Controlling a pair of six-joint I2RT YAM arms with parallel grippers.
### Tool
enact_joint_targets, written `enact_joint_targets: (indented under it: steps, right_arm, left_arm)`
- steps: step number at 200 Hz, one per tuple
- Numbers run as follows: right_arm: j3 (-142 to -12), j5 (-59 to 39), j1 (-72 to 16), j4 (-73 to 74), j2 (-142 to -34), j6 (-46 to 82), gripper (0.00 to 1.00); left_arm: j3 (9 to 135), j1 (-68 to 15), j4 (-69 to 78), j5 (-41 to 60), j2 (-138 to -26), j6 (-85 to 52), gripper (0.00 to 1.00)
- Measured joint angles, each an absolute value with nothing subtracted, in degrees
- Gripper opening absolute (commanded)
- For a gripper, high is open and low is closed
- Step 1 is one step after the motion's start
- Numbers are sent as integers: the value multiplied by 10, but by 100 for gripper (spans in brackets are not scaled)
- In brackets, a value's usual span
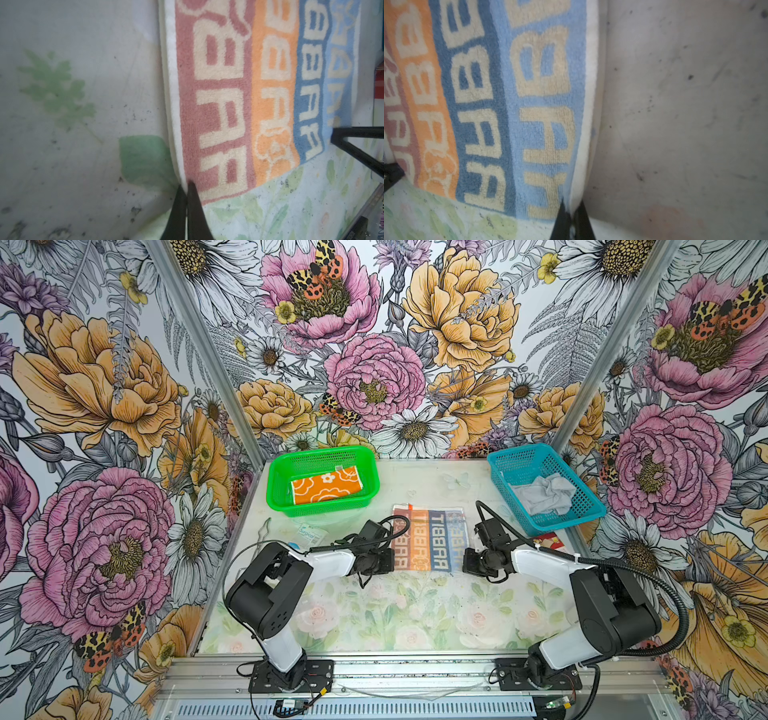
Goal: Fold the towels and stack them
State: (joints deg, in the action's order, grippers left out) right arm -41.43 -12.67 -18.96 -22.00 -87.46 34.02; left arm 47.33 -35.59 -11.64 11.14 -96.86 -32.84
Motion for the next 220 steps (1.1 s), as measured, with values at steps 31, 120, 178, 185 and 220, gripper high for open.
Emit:
enact_joint_targets:
  steps: [31,120,178,185,220]
  right_arm:
    - [-402,-127,-190,-213,-863,339,0]
    - [-298,-155,-227,-246,-702,369,0]
    - [-255,-160,-261,-304,-548,416,0]
    - [-250,-163,-264,-312,-534,422,0]
    - [-243,-174,-277,-346,-487,444,0]
  left_arm:
    - [472,-362,-116,112,-967,-329,0]
    - [357,-435,-124,100,-853,-382,0]
    - [277,-502,-143,72,-748,-452,0]
    - [275,-507,-153,71,-738,-458,0]
    - [274,-514,-188,68,-698,-472,0]
